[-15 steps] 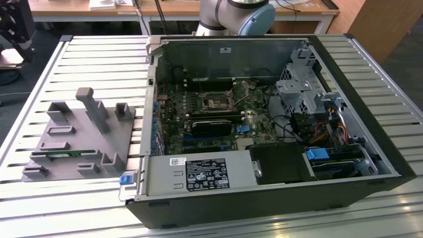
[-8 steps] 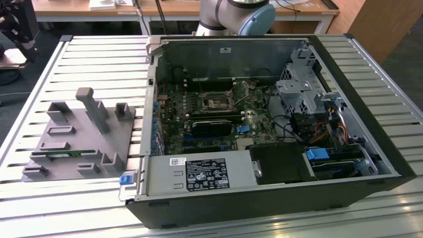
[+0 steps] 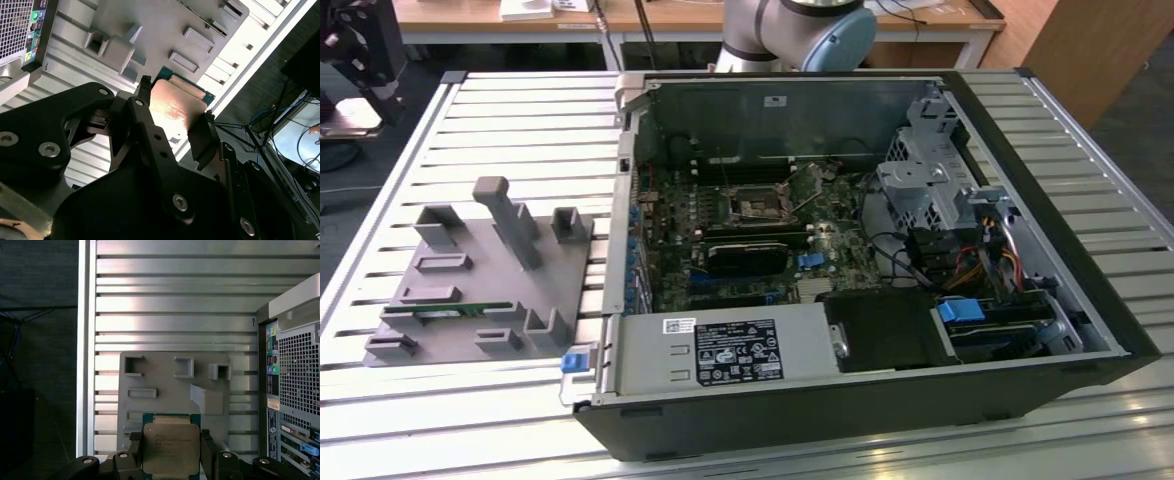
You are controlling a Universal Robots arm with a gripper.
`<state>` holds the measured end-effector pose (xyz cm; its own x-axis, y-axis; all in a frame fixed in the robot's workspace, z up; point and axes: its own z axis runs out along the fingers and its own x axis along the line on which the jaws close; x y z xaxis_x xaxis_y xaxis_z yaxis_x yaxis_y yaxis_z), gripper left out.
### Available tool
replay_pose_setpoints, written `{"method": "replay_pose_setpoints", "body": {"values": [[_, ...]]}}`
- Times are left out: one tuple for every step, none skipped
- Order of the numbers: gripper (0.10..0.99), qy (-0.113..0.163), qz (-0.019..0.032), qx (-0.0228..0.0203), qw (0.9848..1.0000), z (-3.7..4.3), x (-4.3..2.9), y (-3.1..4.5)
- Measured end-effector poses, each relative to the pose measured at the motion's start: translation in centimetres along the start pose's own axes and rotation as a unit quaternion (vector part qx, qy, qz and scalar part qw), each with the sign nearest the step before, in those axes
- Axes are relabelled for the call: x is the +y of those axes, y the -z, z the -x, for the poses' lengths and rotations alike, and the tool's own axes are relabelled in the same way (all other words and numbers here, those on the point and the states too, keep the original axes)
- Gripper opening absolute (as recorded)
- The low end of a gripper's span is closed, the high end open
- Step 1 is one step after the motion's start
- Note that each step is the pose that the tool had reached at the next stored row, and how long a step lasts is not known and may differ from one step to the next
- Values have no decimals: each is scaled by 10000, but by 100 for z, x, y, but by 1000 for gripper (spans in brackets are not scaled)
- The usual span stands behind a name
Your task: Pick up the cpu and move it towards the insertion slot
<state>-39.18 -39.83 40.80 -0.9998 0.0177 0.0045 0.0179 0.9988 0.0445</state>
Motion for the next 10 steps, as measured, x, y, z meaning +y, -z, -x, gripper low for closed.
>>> {"method": "replay_pose_setpoints", "body": {"values": [[545, 0, 1, -1, 10000, 10, 0, -1], [545, 0, 0, 0, 10000, 19, 1, 0], [545, 0, 0, 0, 10000, 29, 1, 0], [545, 0, 0, 0, 10000, 39, 1, 0], [545, 0, 0, 0, 10000, 51, 1, 0], [545, 0, 0, 0, 10000, 61, 1, 0], [545, 0, 1, -1, 10000, 71, 1, 0], [545, 0, 0, -1, 10000, 80, 1, 0], [545, 0, 0, 0, 10000, 89, 2, 0], [545, 0, 0, 0, 10000, 97, 2, 1]]}}
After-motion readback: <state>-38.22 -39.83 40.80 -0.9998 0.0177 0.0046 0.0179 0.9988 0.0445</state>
